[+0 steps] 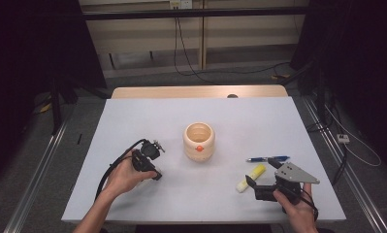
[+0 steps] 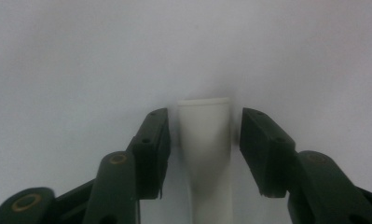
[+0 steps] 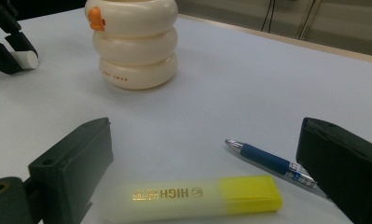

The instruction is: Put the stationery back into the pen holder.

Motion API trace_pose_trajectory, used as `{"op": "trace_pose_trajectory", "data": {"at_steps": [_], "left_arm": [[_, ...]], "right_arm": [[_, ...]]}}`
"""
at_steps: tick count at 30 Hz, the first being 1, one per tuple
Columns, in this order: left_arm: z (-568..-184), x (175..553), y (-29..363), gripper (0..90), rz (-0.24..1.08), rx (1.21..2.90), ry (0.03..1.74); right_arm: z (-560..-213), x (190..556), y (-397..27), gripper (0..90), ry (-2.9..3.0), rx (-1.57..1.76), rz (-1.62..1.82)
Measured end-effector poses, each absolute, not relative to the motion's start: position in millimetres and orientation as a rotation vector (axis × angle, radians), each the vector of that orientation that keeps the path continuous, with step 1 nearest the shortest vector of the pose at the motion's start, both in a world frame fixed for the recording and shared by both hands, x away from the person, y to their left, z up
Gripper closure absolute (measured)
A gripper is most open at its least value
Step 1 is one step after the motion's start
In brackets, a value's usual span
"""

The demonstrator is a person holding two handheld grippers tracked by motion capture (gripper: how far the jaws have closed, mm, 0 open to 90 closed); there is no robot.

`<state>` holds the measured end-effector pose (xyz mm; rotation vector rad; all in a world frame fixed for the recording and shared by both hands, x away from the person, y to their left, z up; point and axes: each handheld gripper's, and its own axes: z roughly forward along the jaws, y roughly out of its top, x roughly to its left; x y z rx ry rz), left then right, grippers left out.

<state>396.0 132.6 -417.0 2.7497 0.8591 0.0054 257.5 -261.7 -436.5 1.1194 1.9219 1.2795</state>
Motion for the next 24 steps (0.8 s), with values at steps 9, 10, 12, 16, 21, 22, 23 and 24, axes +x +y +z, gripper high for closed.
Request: {"op": "trace_pose_trajectory", "data": {"at_steps": [9, 10, 12, 16, 21, 22, 23, 24], "left_arm": [[-417.5, 396.2, 133.1, 66.1, 0.032, 2.743, 0.893], [-417.5, 396.3, 133.2, 66.3, 0.031, 2.742, 0.893], [-417.6, 396.3, 133.2, 66.7, 0.032, 2.745, 0.885], [-417.2, 396.3, 133.2, 67.3, 0.032, 2.746, 0.884], [-415.9, 397.2, 135.8, 67.4, -0.016, 2.731, 0.887], [-415.7, 396.9, 136.3, 67.4, -0.027, 2.714, 0.892], [-415.4, 396.9, 136.9, 67.4, -0.032, 2.703, 0.893], [-415.3, 396.7, 137.1, 67.4, -0.031, 2.698, 0.896]], "right_arm": [[-435.7, 256.5, -262.1, 3.3, 1.919, 1.113, 1.279], [-435.7, 256.5, -262.1, 3.3, 1.919, 1.113, 1.279], [-435.9, 256.6, -262.0, 3.3, 1.920, 1.113, 1.279], [-435.8, 256.6, -261.9, 3.3, 1.921, 1.112, 1.278], [-435.8, 256.6, -262.0, 3.3, 1.920, 1.112, 1.279], [-435.8, 256.6, -262.1, 3.3, 1.921, 1.111, 1.279], [-435.8, 256.6, -262.1, 3.3, 1.921, 1.111, 1.278], [-435.7, 256.5, -262.1, 3.3, 1.920, 1.112, 1.277]]}}
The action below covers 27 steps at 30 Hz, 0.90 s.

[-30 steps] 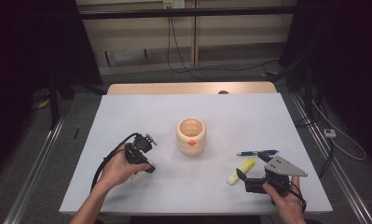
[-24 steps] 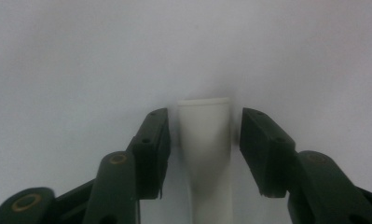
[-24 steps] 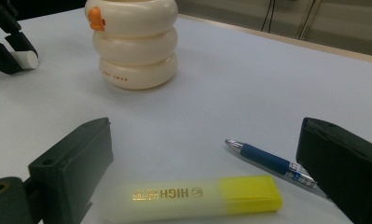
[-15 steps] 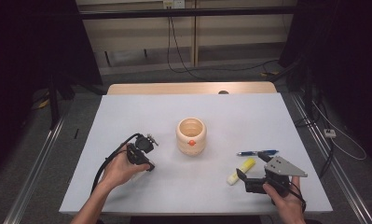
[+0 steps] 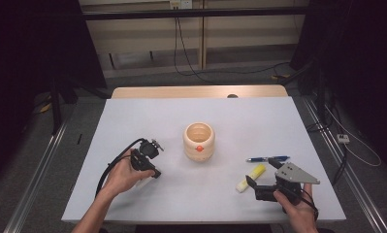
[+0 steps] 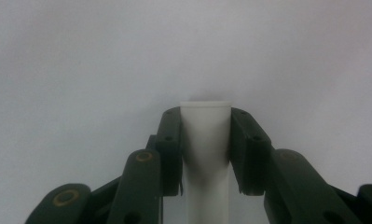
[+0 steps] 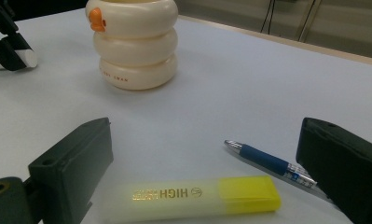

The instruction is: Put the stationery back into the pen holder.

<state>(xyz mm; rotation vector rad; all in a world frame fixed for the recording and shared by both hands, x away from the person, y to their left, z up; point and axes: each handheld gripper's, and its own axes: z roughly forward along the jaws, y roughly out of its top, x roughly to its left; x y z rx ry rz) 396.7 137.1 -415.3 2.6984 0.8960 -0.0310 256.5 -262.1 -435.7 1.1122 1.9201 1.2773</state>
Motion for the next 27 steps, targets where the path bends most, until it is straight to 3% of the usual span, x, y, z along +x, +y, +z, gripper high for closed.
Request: {"op": "trace_pose_trajectory", "data": {"at_steps": [8, 27], "left_arm": [[-410.3, 398.7, 144.2, 67.4, -0.071, 2.593, 0.916], [-389.5, 402.6, 163.7, 67.5, 0.007, 2.368, 0.876]], "right_arm": [[-435.9, 256.8, -261.9, 3.3, 1.920, 1.113, 1.277], [-435.8, 256.9, -261.8, 3.3, 1.917, 1.116, 1.279]]}}
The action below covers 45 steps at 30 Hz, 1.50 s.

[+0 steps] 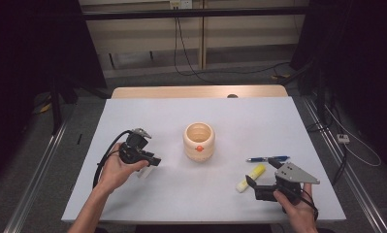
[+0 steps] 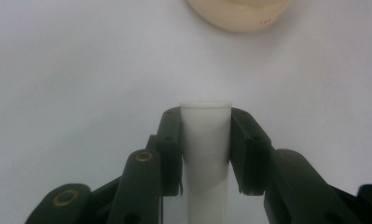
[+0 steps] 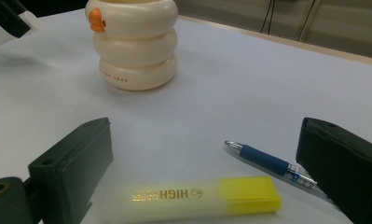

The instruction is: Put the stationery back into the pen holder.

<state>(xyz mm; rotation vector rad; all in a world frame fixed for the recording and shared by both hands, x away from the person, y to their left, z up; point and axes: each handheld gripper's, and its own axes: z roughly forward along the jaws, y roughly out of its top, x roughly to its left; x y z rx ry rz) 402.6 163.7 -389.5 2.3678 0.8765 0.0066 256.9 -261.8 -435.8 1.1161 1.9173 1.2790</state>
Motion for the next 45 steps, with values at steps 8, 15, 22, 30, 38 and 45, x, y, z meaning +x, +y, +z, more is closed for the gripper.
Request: {"op": "trace_pose_trajectory", "data": {"at_steps": [8, 15, 22, 30, 38, 45], "left_arm": [[-383.7, 399.9, 164.9, 67.5, 0.047, 2.310, 0.852], [-377.8, 396.1, 163.9, 67.4, 0.085, 2.269, 0.828], [-370.5, 392.4, 163.6, 67.4, 0.134, 2.201, 0.817], [-363.8, 388.7, 164.6, 67.4, 0.217, 2.142, 0.790], [-356.7, 385.5, 165.7, 67.4, 0.293, 2.068, 0.768], [-347.5, 382.3, 161.3, 67.4, 0.331, 2.026, 0.734]], "right_arm": [[-435.7, 256.8, -261.9, 3.3, 1.919, 1.114, 1.279], [-435.7, 256.8, -262.0, 3.3, 1.918, 1.115, 1.283], [-435.6, 256.7, -262.1, 3.3, 1.917, 1.114, 1.282], [-435.6, 256.7, -262.0, 3.3, 1.919, 1.113, 1.282], [-436.0, 257.3, -261.7, 3.3, 1.918, 1.115, 1.278], [-436.0, 257.7, -261.8, 3.3, 1.916, 1.113, 1.282]]}}
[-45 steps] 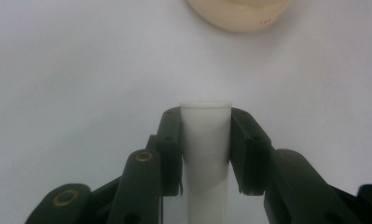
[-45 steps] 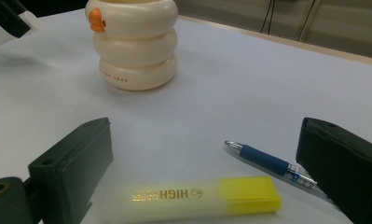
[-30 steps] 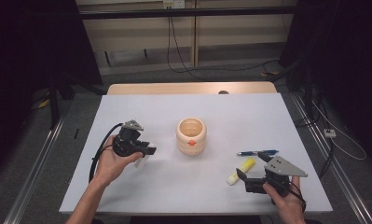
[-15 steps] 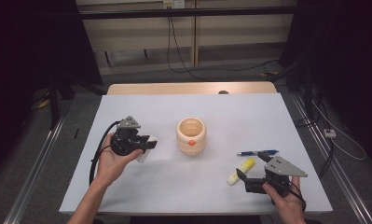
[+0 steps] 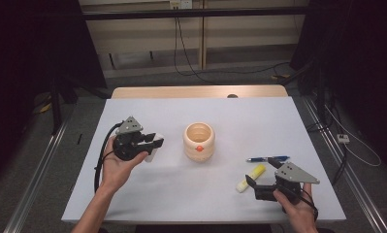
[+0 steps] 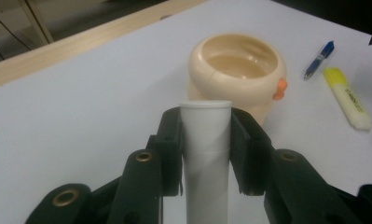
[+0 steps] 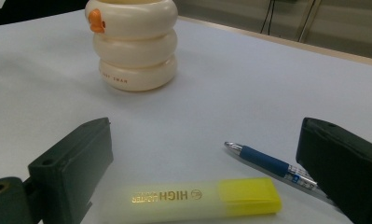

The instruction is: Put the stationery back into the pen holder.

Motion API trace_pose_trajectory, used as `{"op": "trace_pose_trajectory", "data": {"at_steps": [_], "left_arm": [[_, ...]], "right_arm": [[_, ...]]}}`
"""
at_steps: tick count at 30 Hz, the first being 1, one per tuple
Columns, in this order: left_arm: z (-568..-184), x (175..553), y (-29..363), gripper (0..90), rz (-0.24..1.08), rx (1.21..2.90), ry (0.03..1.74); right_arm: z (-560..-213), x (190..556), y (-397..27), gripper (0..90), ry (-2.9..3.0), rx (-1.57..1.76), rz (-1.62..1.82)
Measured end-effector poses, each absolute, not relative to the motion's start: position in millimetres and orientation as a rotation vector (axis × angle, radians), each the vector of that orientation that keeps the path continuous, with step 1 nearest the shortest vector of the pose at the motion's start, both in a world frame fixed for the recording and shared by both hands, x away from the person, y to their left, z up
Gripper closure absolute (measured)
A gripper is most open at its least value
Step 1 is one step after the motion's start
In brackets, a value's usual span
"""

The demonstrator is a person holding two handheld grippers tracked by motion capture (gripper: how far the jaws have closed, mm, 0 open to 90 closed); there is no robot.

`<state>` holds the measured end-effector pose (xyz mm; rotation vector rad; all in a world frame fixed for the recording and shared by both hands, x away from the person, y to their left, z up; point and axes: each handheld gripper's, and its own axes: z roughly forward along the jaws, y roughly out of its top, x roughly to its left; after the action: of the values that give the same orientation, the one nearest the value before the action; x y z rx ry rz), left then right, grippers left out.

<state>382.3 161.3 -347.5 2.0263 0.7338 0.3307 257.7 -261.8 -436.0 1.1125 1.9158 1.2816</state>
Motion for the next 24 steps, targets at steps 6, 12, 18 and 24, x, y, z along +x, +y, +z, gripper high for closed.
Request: {"op": "trace_pose_trajectory", "data": {"at_steps": [6, 12, 18, 24], "left_arm": [[-340.1, 377.5, 152.1, 67.4, 0.342, 1.990, 0.686], [-336.1, 376.2, 144.7, 67.4, 0.345, 1.968, 0.673], [-329.4, 377.8, 132.7, 67.4, 0.344, 1.967, 0.644], [-321.7, 380.8, 119.6, 67.4, 0.344, 1.944, 0.625]], "right_arm": [[-435.9, 257.1, -261.7, 3.2, 1.917, 1.110, 1.284], [-435.9, 257.2, -261.7, 3.2, 1.916, 1.112, 1.284], [-435.8, 257.0, -261.6, 3.2, 1.916, 1.118, 1.288], [-435.5, 259.1, -260.1, 3.2, 1.922, 1.109, 1.297]]}}
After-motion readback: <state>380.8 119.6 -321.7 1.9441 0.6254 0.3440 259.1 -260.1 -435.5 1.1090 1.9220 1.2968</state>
